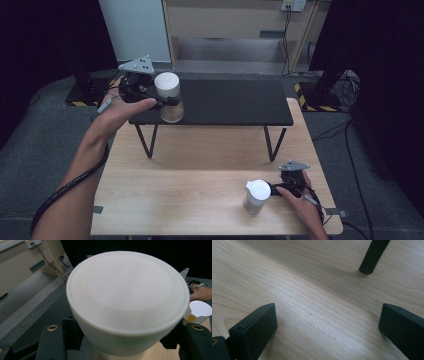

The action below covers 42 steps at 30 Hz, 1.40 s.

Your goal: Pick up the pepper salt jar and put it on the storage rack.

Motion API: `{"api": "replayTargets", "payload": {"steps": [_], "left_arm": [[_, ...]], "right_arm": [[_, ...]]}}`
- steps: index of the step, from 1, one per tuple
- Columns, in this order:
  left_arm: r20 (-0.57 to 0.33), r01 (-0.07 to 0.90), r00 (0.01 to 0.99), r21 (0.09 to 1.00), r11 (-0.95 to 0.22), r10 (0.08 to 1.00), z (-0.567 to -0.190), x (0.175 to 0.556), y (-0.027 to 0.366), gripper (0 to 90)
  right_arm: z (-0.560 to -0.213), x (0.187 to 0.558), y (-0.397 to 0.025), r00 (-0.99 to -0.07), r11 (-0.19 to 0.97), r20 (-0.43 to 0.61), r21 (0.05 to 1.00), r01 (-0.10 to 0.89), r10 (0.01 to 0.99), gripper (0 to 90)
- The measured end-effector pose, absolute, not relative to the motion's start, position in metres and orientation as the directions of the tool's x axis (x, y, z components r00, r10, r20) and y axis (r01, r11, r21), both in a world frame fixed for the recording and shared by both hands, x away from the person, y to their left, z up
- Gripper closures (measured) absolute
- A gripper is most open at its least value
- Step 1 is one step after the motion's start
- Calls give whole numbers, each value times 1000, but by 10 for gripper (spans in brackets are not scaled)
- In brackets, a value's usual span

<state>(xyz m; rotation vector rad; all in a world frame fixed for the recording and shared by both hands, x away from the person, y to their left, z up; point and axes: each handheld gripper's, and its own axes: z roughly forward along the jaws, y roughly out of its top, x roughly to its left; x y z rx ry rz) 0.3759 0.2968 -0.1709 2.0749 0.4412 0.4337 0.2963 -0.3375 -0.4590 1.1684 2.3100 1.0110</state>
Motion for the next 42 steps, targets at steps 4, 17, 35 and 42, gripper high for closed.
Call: {"api": "replayTargets", "payload": {"steps": [4,17,35,42], "left_arm": [[118,149,870,862,-485,478,-175,385,296,340],[88,185,865,860,-476,494,-189,409,298,340],[41,222,864,863,-454,502,-204,427,301,331],[99,198,861,839,-508,499,-196,418,292,119]], "right_arm": [[-459,296,-338,-593,401,2,734,548,805,28],[-459,295,-338,-592,400,0,737,545,806,36],[-459,295,-338,-591,399,1,737,546,806,37],[-459,294,-338,-591,398,2,737,547,807,39]]}}
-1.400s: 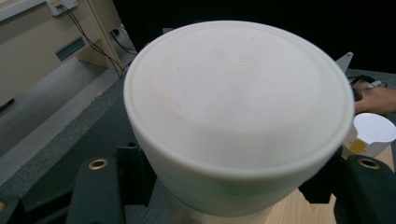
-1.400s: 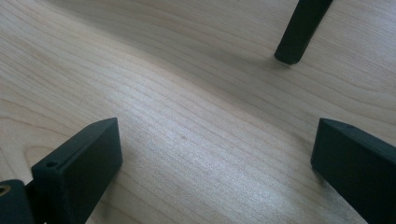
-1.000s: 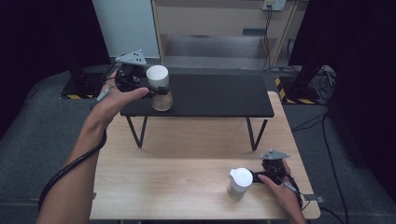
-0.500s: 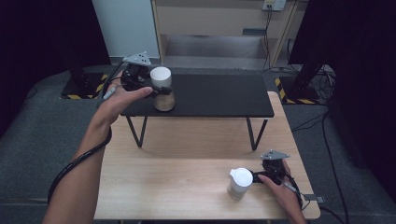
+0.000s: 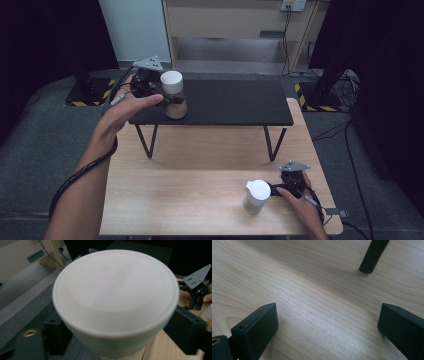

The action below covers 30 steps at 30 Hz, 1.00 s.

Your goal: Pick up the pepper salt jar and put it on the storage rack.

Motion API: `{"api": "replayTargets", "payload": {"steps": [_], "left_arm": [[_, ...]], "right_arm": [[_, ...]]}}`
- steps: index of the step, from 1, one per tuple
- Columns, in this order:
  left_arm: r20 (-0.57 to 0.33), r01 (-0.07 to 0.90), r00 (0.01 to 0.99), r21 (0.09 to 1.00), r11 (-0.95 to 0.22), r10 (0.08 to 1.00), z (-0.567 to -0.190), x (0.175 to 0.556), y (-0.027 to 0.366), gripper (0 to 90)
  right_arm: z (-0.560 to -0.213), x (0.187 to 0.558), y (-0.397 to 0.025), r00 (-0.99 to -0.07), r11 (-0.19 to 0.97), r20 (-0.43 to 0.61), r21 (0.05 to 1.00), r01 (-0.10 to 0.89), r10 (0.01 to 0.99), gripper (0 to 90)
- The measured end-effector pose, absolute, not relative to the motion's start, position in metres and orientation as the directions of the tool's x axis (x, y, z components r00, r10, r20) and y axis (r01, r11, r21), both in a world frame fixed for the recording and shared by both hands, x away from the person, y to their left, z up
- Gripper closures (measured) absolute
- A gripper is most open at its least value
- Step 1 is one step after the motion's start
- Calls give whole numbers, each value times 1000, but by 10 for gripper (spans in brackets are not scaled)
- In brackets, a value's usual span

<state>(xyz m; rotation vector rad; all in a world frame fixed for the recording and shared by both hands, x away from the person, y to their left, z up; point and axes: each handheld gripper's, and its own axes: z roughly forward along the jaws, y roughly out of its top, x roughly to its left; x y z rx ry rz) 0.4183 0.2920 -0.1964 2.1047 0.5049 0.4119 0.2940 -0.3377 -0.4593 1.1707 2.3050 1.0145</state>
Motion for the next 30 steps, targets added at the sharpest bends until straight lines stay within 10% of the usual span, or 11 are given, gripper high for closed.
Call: {"api": "replayTargets", "payload": {"steps": [30], "left_arm": [[242,195,703,838,-510,668,-236,295,298,36]], "right_arm": [[-459,294,-338,-590,398,3,735,549,808,39]]}}
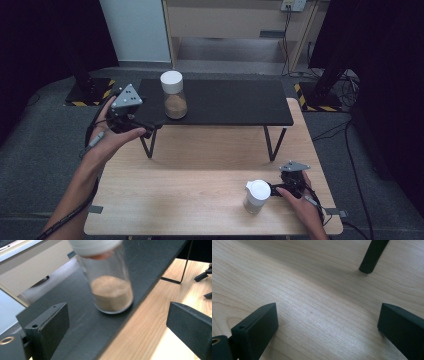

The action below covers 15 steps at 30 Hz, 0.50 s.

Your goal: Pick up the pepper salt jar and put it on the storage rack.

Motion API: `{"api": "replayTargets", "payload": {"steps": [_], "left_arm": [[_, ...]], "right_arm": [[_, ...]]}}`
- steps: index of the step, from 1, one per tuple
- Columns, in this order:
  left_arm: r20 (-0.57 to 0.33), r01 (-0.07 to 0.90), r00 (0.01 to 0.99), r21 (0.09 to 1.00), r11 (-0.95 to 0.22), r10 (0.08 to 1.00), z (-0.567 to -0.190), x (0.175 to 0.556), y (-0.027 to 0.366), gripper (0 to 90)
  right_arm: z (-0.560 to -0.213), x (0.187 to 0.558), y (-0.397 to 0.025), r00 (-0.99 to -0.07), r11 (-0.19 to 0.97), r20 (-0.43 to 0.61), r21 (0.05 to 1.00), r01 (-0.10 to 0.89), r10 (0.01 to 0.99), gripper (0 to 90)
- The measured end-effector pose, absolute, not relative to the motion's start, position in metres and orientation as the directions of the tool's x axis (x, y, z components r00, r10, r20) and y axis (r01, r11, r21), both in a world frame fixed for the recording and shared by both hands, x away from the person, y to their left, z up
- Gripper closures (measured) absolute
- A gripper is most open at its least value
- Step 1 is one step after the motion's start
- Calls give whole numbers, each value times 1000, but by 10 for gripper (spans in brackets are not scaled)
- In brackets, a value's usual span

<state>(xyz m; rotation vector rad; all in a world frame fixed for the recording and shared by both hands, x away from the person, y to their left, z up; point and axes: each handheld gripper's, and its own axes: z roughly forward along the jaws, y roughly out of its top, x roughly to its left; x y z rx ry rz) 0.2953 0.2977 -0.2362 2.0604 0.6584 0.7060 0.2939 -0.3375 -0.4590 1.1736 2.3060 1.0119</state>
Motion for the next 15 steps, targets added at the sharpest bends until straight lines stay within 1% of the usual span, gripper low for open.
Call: {"api": "replayTargets", "payload": {"steps": [2,4,7,15], "left_arm": [[232,194,708,844,-500,667,-246,288,293,36],[242,187,708,842,-506,664,-255,282,288,37],[252,176,725,832,-526,641,-268,279,283,37],[267,175,729,818,-548,631,-293,267,269,38]], "right_arm": [[-459,294,-338,-589,398,3,735,549,808,40],[-459,294,-338,-590,398,3,735,549,808,39],[-459,294,-338,-590,398,3,735,549,808,40],[-459,294,-338,-590,398,3,735,549,808,40]]}}
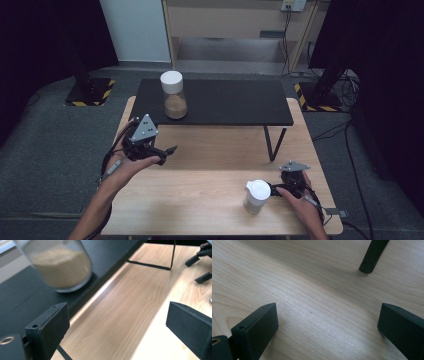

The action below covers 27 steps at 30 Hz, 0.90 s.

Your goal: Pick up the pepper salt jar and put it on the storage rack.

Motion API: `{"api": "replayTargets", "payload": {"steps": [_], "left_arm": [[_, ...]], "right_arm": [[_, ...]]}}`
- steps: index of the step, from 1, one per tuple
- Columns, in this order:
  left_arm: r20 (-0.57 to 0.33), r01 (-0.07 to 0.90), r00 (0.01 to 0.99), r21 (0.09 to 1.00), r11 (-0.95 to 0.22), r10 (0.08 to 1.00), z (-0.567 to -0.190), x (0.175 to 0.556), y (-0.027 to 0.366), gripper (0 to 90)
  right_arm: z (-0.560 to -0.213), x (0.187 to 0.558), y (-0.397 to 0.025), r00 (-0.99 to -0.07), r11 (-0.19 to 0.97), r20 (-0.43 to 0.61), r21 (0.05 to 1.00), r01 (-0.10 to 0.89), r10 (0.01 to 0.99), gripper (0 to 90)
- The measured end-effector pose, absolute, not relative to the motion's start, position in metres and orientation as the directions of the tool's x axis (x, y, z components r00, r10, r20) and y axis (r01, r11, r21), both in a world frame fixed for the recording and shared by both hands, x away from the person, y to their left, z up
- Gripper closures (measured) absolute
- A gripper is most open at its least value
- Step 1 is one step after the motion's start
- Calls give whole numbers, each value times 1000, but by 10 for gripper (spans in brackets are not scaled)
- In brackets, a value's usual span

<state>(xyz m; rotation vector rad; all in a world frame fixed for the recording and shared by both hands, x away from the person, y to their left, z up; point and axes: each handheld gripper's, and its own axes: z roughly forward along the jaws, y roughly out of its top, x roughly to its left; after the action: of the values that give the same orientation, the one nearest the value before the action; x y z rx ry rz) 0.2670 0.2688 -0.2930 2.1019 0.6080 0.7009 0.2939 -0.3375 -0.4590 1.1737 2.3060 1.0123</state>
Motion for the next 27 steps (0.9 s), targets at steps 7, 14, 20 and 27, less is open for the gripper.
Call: {"api": "replayTargets", "payload": {"steps": [7,14,20,27], "left_arm": [[255,208,752,784,-585,608,-316,262,257,39],[195,241,792,772,-589,579,-349,269,246,44],[127,282,810,771,-570,572,-384,275,240,43],[91,320,815,753,-575,573,-421,274,235,44]], "right_arm": [[-459,294,-338,-589,398,3,735,549,808,40],[-459,294,-338,-589,398,3,735,549,808,40],[-459,294,-337,-589,398,3,735,549,808,40],[-459,293,-337,-588,397,3,736,549,809,41]]}}
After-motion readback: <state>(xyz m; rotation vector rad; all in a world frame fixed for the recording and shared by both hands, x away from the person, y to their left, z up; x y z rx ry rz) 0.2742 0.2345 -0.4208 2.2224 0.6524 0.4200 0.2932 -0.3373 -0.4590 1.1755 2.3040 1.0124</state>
